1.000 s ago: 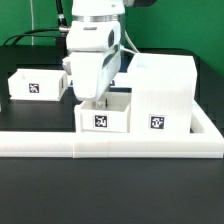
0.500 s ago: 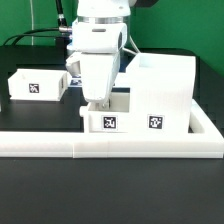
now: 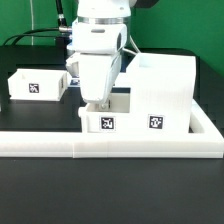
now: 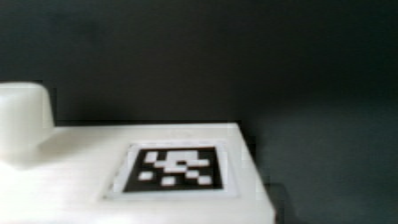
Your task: Assemble drawer
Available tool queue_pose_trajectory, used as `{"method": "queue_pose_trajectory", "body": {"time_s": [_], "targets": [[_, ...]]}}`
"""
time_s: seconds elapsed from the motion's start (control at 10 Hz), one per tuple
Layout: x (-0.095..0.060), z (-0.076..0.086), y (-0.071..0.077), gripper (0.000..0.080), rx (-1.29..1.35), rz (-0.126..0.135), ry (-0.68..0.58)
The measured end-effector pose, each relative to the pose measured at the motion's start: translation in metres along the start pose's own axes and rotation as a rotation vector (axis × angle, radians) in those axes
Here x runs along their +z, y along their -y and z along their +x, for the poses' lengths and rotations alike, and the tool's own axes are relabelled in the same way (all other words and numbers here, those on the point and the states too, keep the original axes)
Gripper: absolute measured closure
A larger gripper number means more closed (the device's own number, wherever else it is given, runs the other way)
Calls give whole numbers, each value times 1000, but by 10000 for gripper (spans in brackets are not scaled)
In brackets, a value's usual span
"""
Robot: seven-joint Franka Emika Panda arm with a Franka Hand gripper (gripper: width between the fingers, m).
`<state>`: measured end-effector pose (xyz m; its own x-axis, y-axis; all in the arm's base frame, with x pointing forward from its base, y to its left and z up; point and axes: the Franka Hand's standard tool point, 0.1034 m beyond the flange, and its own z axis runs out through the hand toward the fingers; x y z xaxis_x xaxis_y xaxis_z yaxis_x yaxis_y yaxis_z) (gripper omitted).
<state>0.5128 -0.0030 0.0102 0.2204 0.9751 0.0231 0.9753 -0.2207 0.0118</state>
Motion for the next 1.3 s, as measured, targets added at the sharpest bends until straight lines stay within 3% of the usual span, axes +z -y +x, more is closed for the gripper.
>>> {"method": "queue_pose_trajectory", "body": {"time_s": [0.5, 0.9, 1.3], "targets": [[0, 2, -2, 757, 3, -2, -1], [-1, 21, -8, 757, -40, -23, -1], [-2, 21, -9, 757, -57, -31, 12]]}}
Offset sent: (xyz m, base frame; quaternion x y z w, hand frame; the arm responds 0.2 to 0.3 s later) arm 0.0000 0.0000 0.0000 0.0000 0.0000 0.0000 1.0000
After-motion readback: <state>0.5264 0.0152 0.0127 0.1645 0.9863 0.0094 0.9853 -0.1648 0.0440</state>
